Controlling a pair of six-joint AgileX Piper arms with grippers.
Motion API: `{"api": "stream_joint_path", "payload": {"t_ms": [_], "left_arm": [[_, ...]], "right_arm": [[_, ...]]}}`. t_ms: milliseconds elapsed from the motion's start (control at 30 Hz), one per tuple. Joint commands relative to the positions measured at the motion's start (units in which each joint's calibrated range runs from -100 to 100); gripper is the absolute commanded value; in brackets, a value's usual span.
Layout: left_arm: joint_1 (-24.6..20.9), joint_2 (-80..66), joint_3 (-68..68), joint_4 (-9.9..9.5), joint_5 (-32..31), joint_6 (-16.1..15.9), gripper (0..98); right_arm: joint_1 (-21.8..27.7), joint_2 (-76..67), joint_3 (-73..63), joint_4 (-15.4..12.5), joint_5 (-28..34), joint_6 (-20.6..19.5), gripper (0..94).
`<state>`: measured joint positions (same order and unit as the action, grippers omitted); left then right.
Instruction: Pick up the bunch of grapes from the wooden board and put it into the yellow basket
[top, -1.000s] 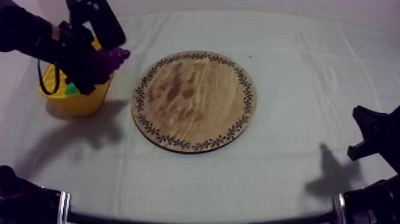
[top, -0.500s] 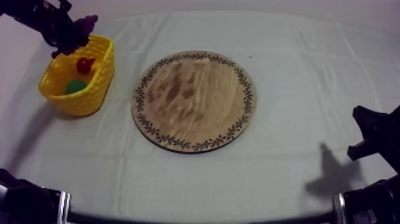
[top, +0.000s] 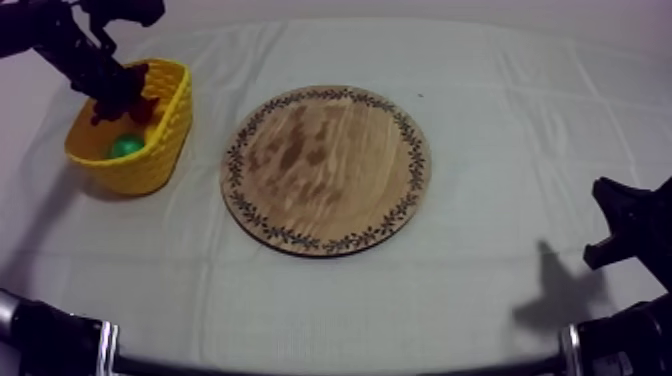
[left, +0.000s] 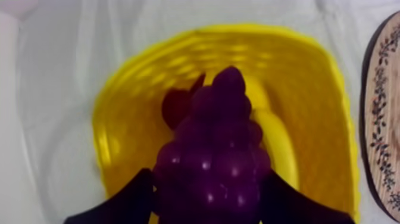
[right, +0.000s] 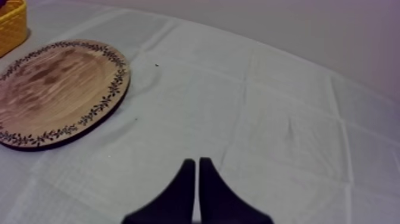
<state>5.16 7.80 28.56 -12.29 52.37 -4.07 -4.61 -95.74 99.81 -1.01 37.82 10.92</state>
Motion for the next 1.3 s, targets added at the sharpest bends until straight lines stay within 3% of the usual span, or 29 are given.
{"api": "stream_joint_path", "payload": {"t_ms": [0,100,200,367,433,600,733,867,933,1000,1100,1267], "left_arm": [[-0.2,0.5,0.4,0.08,-0.5,0.1,37.8],[-0.4,0.9,0.5,0.21,-0.8,0.3,39.0],[-0.8,1.1,0.1,0.51,-0.8,0.5,47.1],[-1.0,0.7,-1.1,0.66,0.1,1.9,80.4],[-0.9,0.3,-1.5,0.62,0.9,2.7,88.3],[-0.6,-1.3,-1.7,0.43,1.5,4.3,93.1],[-0.8,-4.2,-1.4,0.24,0.0,5.5,79.0],[-1.3,-10.2,2.4,-0.67,-6.3,6.0,47.3],[-1.4,-14.3,5.6,-1.82,-10.3,6.3,28.8],[-1.4,-18.8,9.1,-3.39,-13.4,7.3,17.6],[-1.6,-26.6,14.1,-6.39,-17.7,11.6,9.4],[-2.9,-41.2,22.7,-7.65,-23.2,15.3,1.7]], "right_arm": [[0.0,0.0,0.0,0.0,0.0,0.0,0.4],[0.0,0.0,0.0,0.0,0.0,0.0,0.4],[0.0,0.0,0.0,0.0,0.0,0.0,0.4],[0.0,0.0,0.0,0.0,0.0,0.0,0.4],[0.0,0.0,0.0,0.0,0.0,0.0,0.4],[0.0,0.0,0.0,0.0,0.0,0.0,0.4],[0.0,0.0,0.0,0.0,0.0,0.0,0.4],[0.0,0.0,0.0,0.0,0.0,0.0,0.4],[0.0,0.0,0.0,0.0,0.0,0.0,0.4],[0.0,0.0,0.0,0.0,0.0,0.0,0.4],[0.0,0.0,0.0,0.0,0.0,0.0,0.4],[0.0,0.0,0.0,0.0,0.0,0.0,0.4]]}}
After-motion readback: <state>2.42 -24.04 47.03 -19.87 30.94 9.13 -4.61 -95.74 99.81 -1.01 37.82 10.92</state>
